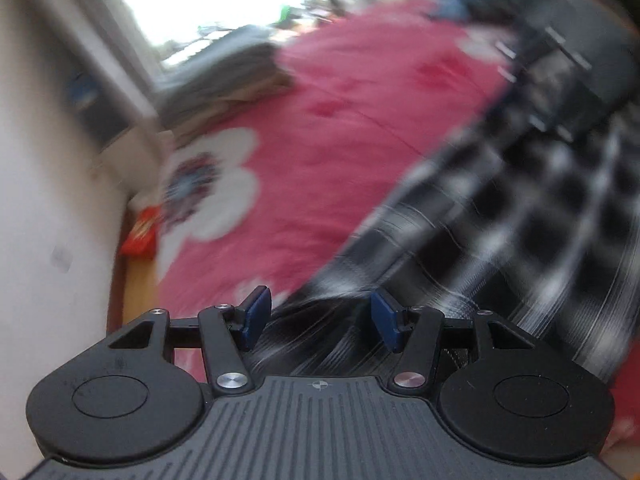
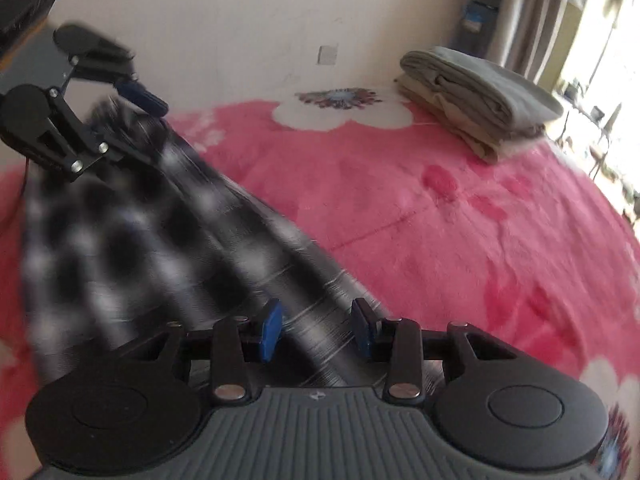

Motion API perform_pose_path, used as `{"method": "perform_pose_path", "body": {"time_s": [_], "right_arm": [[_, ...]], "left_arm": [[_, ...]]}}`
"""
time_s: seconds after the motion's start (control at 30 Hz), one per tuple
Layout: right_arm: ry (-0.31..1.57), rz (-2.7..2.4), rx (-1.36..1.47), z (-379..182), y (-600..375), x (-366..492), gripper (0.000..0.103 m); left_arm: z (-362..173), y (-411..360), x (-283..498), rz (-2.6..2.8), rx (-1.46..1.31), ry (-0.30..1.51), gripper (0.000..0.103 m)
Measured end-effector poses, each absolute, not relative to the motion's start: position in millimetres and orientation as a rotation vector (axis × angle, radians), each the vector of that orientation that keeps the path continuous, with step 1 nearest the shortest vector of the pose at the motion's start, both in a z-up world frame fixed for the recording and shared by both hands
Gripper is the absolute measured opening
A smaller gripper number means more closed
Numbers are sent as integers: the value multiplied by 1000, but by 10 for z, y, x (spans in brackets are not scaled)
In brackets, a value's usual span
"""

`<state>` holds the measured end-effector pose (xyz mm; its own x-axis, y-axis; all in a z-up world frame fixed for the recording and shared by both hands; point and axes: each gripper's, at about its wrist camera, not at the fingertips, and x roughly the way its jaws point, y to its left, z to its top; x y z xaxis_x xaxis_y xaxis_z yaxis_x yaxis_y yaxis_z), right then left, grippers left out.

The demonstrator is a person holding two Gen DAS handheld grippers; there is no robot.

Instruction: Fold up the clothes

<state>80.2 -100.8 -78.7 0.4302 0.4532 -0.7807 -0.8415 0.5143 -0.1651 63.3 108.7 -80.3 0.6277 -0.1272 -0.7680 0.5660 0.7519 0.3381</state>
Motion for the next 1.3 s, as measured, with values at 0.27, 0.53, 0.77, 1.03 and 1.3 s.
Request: {"method": "perform_pose_path", "body": {"time_s": [0.27,0.53,0.77,1.03,1.3], "right_arm": [[716,971,-715,-970,-985,619,12],[543,873,-802,-881,-969,394,3],[553,748,-693,-877,-903,617,2],[759,696,-339,-833,-1250,1086,15],[809,447,140,-25,-2774,562,25]], "left_arm": [[-992,984,579,-533,677,784,39],[-890,1005,446,-493,703,712,15],[-785,993,544,-392,675,667,12],[-969,951,611,-331,709,727,35],[-435,1012,454,-203,529,611,54]]}}
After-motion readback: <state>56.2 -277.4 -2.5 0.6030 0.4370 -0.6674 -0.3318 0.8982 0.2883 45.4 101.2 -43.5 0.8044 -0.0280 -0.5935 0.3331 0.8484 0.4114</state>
